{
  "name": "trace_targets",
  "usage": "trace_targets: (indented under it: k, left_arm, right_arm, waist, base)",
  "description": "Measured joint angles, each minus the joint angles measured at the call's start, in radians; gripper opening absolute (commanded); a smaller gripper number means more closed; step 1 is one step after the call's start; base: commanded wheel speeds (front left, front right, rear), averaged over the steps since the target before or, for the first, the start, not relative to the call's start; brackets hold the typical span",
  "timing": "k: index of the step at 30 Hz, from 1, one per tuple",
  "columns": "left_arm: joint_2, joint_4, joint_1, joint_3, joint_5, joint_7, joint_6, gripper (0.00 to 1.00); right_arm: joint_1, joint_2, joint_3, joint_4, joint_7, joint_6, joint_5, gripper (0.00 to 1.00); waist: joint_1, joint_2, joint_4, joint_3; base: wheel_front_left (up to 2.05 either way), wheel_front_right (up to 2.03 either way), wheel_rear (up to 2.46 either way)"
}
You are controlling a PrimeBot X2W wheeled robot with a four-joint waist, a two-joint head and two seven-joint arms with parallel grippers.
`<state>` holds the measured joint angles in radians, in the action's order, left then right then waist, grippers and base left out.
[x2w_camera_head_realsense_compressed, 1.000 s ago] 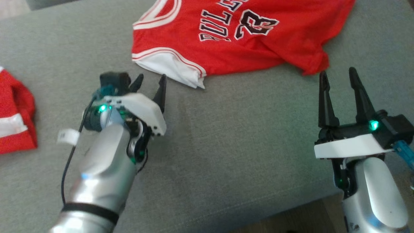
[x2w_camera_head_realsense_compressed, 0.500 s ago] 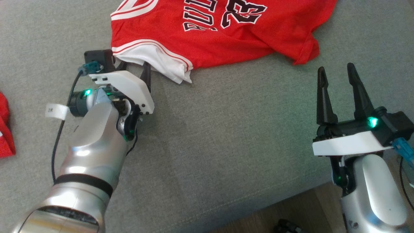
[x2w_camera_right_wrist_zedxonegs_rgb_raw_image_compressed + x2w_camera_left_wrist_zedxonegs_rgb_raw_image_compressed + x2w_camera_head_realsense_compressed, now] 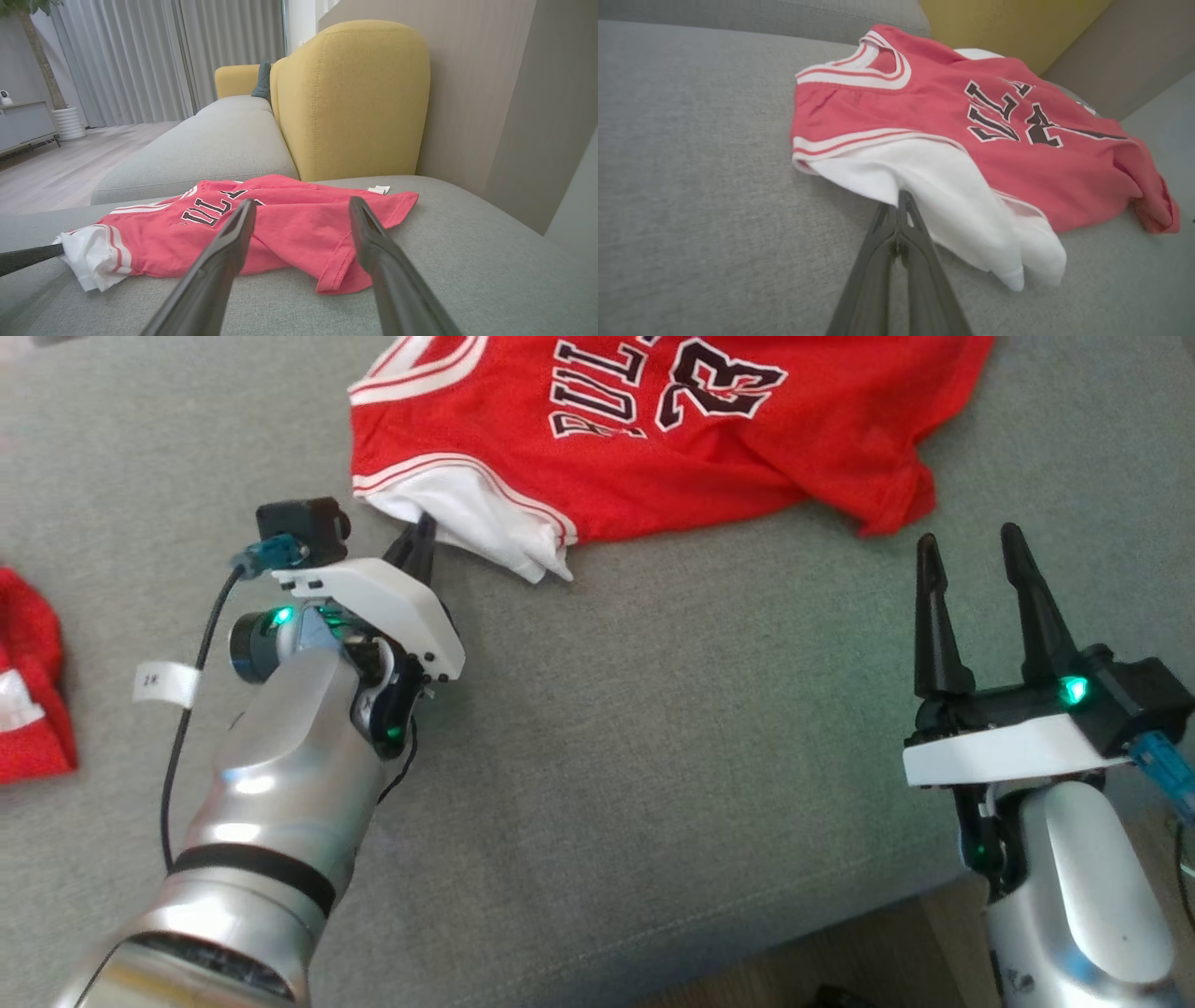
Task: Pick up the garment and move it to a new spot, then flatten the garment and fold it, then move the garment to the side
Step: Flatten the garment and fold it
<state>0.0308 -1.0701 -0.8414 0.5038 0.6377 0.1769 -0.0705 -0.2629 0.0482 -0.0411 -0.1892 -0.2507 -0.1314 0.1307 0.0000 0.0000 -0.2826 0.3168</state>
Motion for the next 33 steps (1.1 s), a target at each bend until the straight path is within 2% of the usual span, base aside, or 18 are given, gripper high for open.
trace_targets:
  k: [7,11,21,25,30,31,33]
  left_arm:
    - [0.001,-0.003,0.018,0.004,0.01,0.041,-0.011,0.0]
    - [0.02,0.009,0.047,-0.002,0.018,0.063,-0.019,0.0]
    - [0.094,0.213,0.126,-0.068,0.019,0.072,-0.007,0.0]
    - [0.109,0.279,0.251,-0.054,0.013,0.07,0.019,0.0]
    - [0.138,0.325,0.331,-0.03,-0.013,0.058,0.065,0.0]
    - [0.137,0.33,0.342,-0.028,-0.017,0.058,0.075,1.0]
    - [0.136,0.339,0.358,-0.026,-0.025,0.059,0.099,1.0]
  right_arm:
    - [0.002,0.0,0.028,-0.033,0.003,0.0,-0.02,1.0]
    - [0.009,0.0,0.04,-0.059,0.014,0.0,-0.028,1.0]
    - [0.033,0.0,0.084,-0.091,0.032,0.0,-0.035,1.0]
    - [0.05,0.0,0.084,-0.104,0.044,0.0,-0.035,1.0]
    - [0.05,0.0,0.083,-0.105,0.061,0.0,-0.035,1.0]
    - [0.05,0.0,0.083,-0.106,0.064,0.0,-0.035,1.0]
    - [0.05,0.0,0.082,-0.108,0.067,0.0,-0.035,1.0]
  waist:
    - [0.0,0.0,0.036,-0.049]
    - [0.0,0.0,0.069,-0.089]
    - [-0.0001,0.0,0.152,-0.186]
    - [-0.0001,0.0,0.186,-0.219]
    - [-0.0001,0.0,0.21,-0.233]
    - [-0.0001,0.0,0.212,-0.234]
    - [-0.0001,0.0,0.215,-0.237]
  base:
    - [0.0,0.0,0.0]
    - [0.0,0.0,0.0]
    - [0.0,0.0,0.0]
    - [0.0,0.0,0.0]
    - [0.0,0.0,0.0]
    - [0.0,0.0,0.0]
    - [0.0,0.0,0.0]
